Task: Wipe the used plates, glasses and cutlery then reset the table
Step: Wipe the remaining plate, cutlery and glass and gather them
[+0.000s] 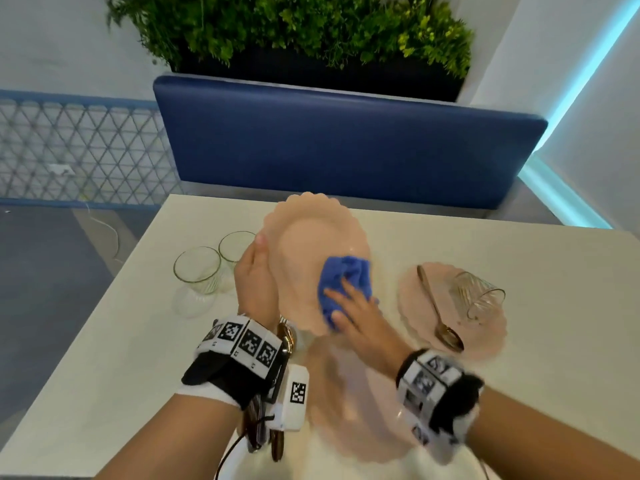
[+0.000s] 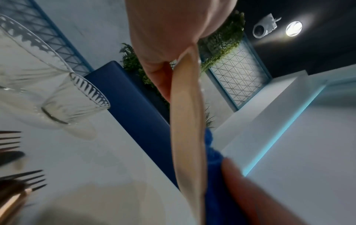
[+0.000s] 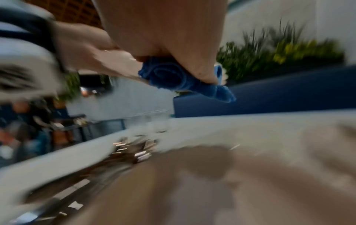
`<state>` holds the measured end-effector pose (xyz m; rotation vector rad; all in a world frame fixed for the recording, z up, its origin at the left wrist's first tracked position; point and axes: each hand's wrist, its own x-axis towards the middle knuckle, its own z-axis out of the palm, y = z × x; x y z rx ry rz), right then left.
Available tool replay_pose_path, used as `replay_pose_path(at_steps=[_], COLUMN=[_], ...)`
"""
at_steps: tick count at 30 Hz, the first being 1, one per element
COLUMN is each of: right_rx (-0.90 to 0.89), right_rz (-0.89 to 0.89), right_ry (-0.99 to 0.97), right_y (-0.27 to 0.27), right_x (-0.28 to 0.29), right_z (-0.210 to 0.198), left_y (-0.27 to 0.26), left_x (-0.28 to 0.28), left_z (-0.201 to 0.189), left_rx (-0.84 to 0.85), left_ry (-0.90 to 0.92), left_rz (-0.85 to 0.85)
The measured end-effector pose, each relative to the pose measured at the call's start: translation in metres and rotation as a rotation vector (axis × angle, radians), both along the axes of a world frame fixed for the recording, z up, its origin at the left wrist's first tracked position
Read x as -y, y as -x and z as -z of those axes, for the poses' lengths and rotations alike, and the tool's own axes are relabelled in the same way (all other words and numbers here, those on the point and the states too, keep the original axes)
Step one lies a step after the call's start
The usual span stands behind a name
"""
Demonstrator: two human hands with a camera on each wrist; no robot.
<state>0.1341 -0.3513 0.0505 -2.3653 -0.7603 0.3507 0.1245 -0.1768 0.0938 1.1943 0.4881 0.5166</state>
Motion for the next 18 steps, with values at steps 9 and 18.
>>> replay_pose_path(at_steps=[9, 18], right_rx=[0.318, 0.157], right_rz=[0.042, 0.193], right_ry=[0.017, 0.100], right_y=[0.000, 0.063], right_x=[-0.030, 0.032], right_z=[-0.017, 0.011], left_y=[0.035, 0.057], left_x=[0.026, 0.036], left_z=[-0.003, 0.007], left_rx=[-0.063, -0.138], left_ry=[-0.214, -0.053], left_rz=[0.207, 0.097])
